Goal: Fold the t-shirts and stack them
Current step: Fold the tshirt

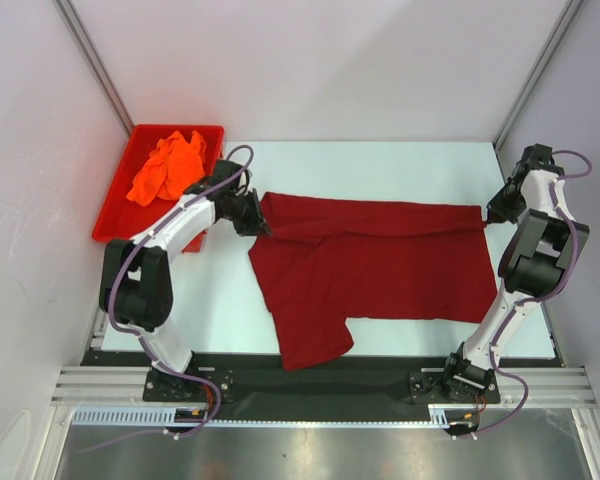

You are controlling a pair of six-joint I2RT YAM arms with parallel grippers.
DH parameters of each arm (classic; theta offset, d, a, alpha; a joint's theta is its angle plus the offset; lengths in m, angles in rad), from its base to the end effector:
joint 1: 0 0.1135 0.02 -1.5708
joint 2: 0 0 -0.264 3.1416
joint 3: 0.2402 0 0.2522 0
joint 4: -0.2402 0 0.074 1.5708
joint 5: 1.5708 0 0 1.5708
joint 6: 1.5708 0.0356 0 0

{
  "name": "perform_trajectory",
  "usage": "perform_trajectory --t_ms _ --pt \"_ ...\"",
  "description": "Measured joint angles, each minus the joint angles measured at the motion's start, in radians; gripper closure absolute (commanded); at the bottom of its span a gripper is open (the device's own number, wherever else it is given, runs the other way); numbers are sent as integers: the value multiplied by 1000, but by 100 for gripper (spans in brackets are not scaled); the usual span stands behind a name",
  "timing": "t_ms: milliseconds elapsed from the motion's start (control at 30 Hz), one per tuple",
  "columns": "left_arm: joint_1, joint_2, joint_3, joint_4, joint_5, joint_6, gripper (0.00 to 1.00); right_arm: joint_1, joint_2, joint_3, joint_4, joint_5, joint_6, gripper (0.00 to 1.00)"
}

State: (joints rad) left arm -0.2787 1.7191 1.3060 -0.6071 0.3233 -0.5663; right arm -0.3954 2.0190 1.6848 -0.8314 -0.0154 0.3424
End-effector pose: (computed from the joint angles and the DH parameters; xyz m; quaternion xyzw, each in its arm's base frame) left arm 0.3467 -0.1110 0.2394 -0.0928 0.9463 -0.2513 0.1812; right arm 0.3958 -0.1646 0.2270 0.3518 0.9142 0.0022 0.2013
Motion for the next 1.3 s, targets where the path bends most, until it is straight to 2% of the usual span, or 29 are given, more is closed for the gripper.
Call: perform_trajectory --t_ms 267,367,433,467,533,567,667,800,900,933,967,1067,1167,1300 --pt "0 3 -61 31 3 -2 100 15 27 0 1 33 -3 99" --pt "0 13 -67 45 3 -2 100 24 50 3 -2 44 -4 93" --pt "0 22 -68 53 3 -2 100 32 64 10 -5 56 -5 77" --pt "-1 26 -69 56 3 -2 100 36 69 18 -10 62 -7 65" --pt "-1 32 -72 63 3 -2 100 48 72 32 -18 78 -12 56" --pt "-1 33 -72 64 3 -2 100 56 72 41 -24 87 -15 47" --pt "-1 37 -72 69 3 -2 100 94 64 55 -27 109 -20 37" --pt "-1 55 -49 67 2 -1 100 172 28 55 -34 112 -21 37" --pt "-1 67 -24 68 2 -1 100 268 -17 51 -28 99 -22 43" --pt "-1 68 -19 70 3 -1 100 306 -36 44 -22 86 -23 47" --pt "-1 68 -16 71 3 -1 100 370 -65 26 1 68 -22 60" --pt "-1 68 -14 78 3 -1 100 534 -129 -51 87 -24 -3 76" --pt "-2 68 -14 84 3 0 100 700 -145 -132 200 -151 53 82" --pt "-2 68 -14 87 3 3 100 818 -90 -168 286 -242 120 83"
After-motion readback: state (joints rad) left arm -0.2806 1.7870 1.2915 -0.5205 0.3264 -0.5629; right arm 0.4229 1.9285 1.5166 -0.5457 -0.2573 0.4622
